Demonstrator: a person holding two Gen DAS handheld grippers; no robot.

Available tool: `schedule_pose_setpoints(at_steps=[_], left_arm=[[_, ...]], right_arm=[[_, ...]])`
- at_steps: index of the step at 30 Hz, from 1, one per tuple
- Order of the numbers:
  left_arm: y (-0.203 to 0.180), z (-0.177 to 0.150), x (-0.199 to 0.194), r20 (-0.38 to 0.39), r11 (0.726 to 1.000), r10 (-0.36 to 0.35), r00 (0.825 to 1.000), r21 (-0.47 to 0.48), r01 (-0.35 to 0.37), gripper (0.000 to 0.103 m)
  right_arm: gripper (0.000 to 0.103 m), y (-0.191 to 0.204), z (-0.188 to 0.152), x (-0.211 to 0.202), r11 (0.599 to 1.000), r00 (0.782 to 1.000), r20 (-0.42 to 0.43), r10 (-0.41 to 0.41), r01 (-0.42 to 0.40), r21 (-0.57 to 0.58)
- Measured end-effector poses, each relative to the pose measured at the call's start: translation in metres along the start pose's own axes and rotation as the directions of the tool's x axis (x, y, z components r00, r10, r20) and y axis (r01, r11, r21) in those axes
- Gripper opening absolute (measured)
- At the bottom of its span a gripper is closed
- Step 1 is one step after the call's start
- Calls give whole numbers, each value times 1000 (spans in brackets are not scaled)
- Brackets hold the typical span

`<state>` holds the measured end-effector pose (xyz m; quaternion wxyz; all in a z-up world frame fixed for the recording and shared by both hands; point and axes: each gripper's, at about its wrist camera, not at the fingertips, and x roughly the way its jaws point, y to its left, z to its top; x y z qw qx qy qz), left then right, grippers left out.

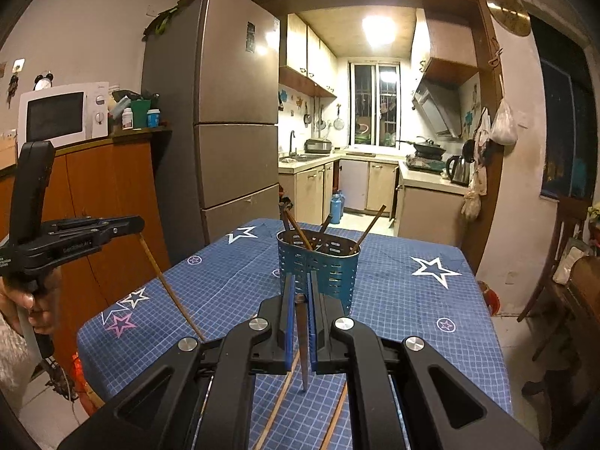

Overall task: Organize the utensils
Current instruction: 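Lift both chopsticks and carry them toward the teal holder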

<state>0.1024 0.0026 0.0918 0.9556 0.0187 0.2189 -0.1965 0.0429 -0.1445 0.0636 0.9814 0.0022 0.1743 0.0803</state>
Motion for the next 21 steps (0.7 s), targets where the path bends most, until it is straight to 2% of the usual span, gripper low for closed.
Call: schedule_pose_setpoints(at_steps=[8,21], left_arm=[[-3,7,8,4,1000,-12,1000,29,12,4],[-9,20,15,22,999,-16,1000,52,15,5]], right_arm=[[7,-10,16,21,999,998,-42,36,-34,31],[7,-22,25,33,998,996,-84,41,-37,55]])
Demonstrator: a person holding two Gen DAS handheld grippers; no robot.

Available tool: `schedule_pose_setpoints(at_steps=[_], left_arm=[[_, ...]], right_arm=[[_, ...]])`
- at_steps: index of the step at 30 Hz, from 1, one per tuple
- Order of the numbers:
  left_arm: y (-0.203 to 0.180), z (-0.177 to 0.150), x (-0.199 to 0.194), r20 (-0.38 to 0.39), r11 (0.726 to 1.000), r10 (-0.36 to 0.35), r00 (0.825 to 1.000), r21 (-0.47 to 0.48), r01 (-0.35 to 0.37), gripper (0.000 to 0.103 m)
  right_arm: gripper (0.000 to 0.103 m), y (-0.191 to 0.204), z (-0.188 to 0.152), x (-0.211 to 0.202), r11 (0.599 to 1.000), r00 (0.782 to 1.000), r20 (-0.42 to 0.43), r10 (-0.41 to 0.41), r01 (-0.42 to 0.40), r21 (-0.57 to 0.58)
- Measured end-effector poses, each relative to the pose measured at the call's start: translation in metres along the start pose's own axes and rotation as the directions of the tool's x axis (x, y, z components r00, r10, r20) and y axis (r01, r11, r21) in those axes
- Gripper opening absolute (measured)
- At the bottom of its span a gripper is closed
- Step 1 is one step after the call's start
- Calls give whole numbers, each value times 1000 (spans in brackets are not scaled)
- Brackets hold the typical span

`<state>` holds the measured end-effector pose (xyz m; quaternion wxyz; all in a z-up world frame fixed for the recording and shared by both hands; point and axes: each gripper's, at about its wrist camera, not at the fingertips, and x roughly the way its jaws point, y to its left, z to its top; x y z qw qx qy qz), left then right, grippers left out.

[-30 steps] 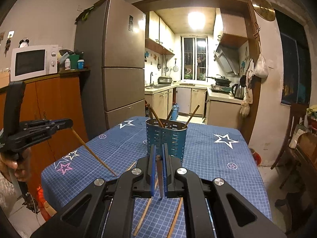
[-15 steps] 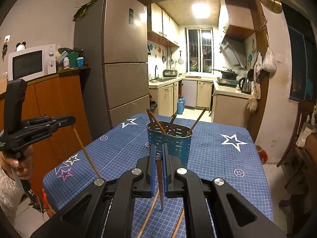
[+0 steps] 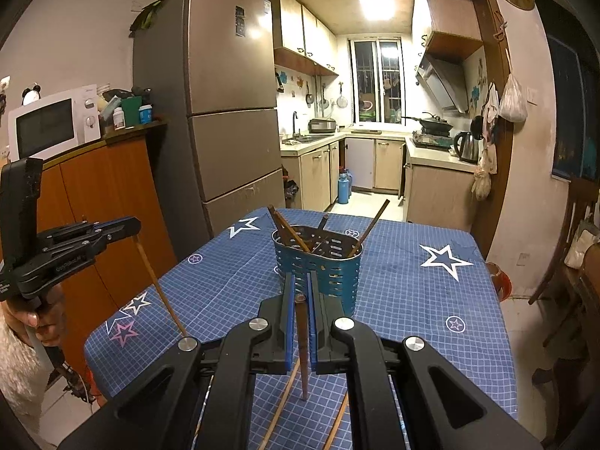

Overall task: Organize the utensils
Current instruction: 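Lift both chopsticks and carry them toward the teal holder, then lower both chopsticks into the silver wire basket and open both tools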

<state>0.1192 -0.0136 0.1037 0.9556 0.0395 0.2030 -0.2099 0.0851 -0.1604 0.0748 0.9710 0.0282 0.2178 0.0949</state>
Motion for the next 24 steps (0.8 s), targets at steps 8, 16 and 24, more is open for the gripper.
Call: schedule_pose_setpoints(at_steps=[8,16,24], left_arm=[[-4,7,7,2,1000,-1,1000,12,1,5],[-4,56,10,79,1000,-3,997,27,1,4],[-3,129,29,194,999,-19,981,36,12,5]], right_arm=[[7,0,6,2,1000,1000,-3,-7,7,-17],[7,-4,55,-9,999,997,73,-35,38,-37],[7,-9,130,-1,994,981,172,-88,98,-53]])
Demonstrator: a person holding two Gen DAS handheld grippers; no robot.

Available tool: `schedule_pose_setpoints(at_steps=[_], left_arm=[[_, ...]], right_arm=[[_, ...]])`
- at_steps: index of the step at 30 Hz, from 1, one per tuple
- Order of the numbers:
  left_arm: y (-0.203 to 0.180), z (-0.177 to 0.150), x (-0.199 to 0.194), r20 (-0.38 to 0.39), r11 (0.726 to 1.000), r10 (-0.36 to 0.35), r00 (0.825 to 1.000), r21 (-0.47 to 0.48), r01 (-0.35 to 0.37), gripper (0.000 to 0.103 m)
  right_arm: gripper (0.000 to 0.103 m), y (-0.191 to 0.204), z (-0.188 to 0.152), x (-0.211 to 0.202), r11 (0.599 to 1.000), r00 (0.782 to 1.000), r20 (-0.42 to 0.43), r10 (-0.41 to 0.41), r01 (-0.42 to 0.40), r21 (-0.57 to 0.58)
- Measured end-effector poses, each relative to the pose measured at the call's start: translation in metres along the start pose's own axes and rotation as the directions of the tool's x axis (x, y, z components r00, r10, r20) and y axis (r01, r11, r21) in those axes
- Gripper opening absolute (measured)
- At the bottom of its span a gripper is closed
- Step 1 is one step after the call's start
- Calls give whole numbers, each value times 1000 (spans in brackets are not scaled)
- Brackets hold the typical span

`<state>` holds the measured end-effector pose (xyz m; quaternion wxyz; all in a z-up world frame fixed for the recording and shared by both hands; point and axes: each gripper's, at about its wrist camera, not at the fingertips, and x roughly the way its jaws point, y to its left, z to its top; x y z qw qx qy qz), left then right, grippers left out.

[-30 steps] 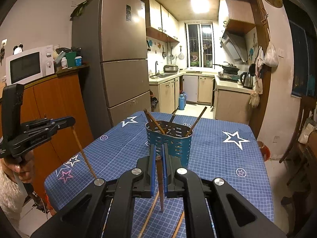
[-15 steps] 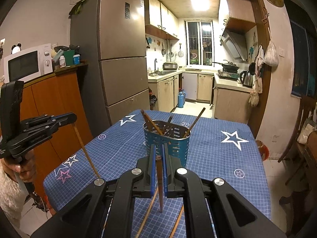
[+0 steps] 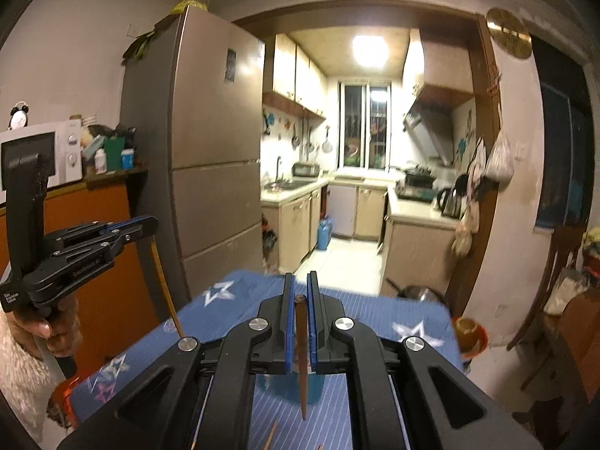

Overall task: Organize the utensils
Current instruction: 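Lower both chopsticks into the silver wire basket and open both tools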

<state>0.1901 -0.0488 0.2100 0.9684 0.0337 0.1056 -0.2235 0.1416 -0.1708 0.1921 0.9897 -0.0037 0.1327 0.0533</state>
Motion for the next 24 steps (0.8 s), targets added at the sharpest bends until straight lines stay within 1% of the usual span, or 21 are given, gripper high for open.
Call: schedule_pose_setpoints(at_steps=[2,4,6,7,9,12,14,17,19,24], left_arm=[[0,14,12,24,999,-29,999,-16,30,5],[-1,21,23,35,998,-52,998,-18,52,4],[-6,25,37,45,998,-56,997,2,56,5],[-9,26,45,51,999,-48,998,22,47,5],[-13,26,61,55,998,-59,997,32,58,5],[-12,21,80,51,997,-73,996,24,72,5],[-10,15,94,40,997,-79,996,10,79,5],[-7,4,109,27,996,-83,996,13,83,5],[-5,-3,117,17,995,-99,995,-2,99,4],[-4,-24,132,-15,996,-93,996,13,93,5]], right_arm=[[7,-3,14,8,1000,1000,22,-17,17,-1],[7,-8,27,20,999,999,37,-29,29,14],[7,-13,35,31,999,998,48,-32,31,27],[7,-16,39,38,999,998,57,-37,35,36],[7,-20,43,53,998,997,62,-42,38,54],[7,-23,43,73,997,997,58,-51,47,67],[7,-25,39,87,996,997,50,-60,56,75],[7,-28,32,103,995,998,32,-54,51,90],[7,-29,27,111,994,998,24,-52,49,93],[7,-26,11,130,994,999,-10,-40,41,97]])
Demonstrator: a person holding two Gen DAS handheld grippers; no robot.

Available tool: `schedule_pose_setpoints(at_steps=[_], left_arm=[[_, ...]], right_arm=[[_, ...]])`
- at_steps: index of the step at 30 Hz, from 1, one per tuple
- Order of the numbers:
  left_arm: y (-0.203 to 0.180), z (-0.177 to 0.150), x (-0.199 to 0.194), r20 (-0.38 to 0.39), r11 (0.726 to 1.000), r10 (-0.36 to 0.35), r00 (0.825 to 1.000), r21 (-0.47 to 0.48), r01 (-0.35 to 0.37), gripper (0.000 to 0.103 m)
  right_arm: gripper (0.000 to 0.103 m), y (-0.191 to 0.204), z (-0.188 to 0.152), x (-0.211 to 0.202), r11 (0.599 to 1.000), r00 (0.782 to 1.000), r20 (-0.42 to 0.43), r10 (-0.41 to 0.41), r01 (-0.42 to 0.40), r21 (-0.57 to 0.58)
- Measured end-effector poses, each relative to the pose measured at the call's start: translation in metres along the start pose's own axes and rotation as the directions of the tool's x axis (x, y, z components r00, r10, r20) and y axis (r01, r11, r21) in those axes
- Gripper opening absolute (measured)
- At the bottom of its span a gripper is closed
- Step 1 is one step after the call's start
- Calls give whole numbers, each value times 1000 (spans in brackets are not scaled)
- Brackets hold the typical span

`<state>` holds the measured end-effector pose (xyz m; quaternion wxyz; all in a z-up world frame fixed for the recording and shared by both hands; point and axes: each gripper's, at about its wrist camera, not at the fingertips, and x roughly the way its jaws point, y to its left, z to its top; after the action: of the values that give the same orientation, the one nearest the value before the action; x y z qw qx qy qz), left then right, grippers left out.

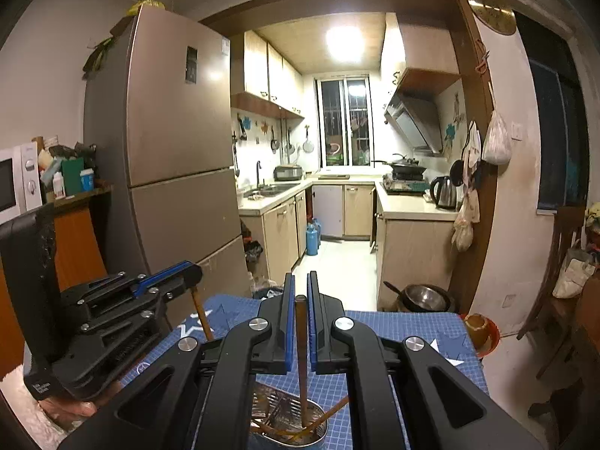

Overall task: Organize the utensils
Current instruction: 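Lower both chopsticks into the silver wire basket and open both tools, then move both open tools back over the chopsticks lying on the cloth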

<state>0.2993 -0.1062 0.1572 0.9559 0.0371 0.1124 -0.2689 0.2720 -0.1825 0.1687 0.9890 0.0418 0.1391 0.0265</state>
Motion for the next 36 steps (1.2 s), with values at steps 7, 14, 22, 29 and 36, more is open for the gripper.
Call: schedule_pose_setpoints(at_steps=[7,14,22,29,36], left_arm=[[1,-19,13,-41,999,45,998,25,-44,14],[17,-17,4,-33,998,61,998,-32,-62,27],[23,-14,-7,-21,996,73,997,-44,-74,27],[37,-28,-43,-12,989,121,993,-81,-122,28],[27,-89,-128,4,976,214,977,40,-214,47]], right_arm=[[29,-2,-22,19,1000,999,-48,-10,10,-1],[31,-10,-28,16,1000,999,-37,-21,21,12],[32,-13,-32,8,1000,999,-37,-22,22,14],[32,-18,-55,-14,999,997,-70,-38,37,-6],[32,-11,-140,-84,995,989,-148,-7,-7,-95]])
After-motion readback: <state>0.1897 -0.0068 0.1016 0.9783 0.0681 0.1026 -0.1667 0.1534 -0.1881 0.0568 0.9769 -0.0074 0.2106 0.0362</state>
